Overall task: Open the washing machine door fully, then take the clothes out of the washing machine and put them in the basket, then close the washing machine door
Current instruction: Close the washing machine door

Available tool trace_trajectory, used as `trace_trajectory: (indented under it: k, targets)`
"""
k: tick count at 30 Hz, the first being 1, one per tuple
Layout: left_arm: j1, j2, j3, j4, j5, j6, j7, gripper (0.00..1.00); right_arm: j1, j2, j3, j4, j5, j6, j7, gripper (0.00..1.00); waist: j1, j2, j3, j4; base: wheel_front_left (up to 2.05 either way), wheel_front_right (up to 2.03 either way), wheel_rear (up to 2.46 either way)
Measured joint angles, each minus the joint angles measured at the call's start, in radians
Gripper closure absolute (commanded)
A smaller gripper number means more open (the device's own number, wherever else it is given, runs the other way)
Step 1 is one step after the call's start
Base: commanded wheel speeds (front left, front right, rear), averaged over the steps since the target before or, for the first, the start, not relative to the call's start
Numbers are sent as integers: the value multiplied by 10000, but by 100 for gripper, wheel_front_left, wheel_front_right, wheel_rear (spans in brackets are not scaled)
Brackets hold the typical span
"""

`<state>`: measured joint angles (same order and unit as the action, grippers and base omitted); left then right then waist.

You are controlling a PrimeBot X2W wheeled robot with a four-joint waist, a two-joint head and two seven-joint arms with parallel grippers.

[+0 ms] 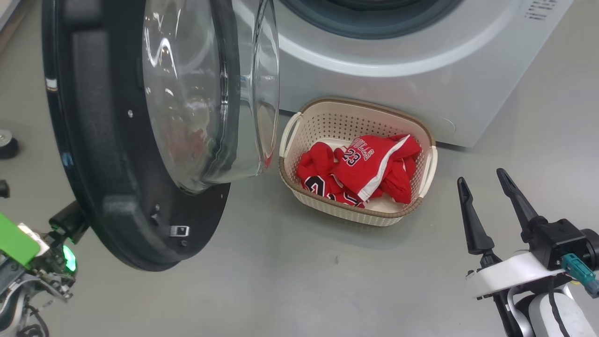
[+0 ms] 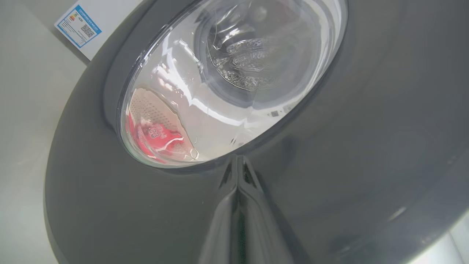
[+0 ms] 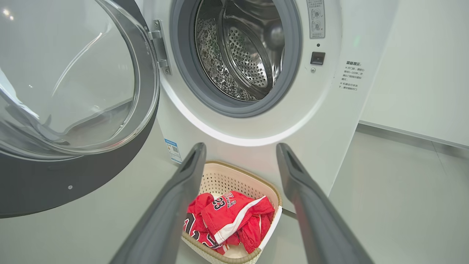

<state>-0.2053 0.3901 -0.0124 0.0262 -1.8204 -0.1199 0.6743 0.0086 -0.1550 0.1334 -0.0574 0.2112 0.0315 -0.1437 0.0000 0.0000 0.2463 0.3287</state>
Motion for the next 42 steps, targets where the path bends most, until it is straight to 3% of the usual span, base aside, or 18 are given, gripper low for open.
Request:
trace_trajectory:
  k: [6, 10, 25, 42]
  targets:
    - [231, -274, -203, -596, 0, 0, 169, 100, -4, 63, 33, 67, 12, -4, -115, 0, 0, 0, -36, -352, 0, 0, 0]
    - [407, -497, -194, -1095, 94, 0, 290, 100, -265, 322, 155, 217, 107, -35, -309, 0, 0, 0, 12, -1240, 0, 0, 0]
    - [297, -598, 13, -1122, 376, 0, 194, 100, -537, 610, 207, 433, 343, -92, -644, 0, 0, 0, 314, -2775, 0, 0, 0]
    - [-896, -815, -138, -959, 533, 0, 117, 100, -910, 853, 345, 805, 546, -92, -865, 0, 0, 0, 894, -4367, 0, 0, 0]
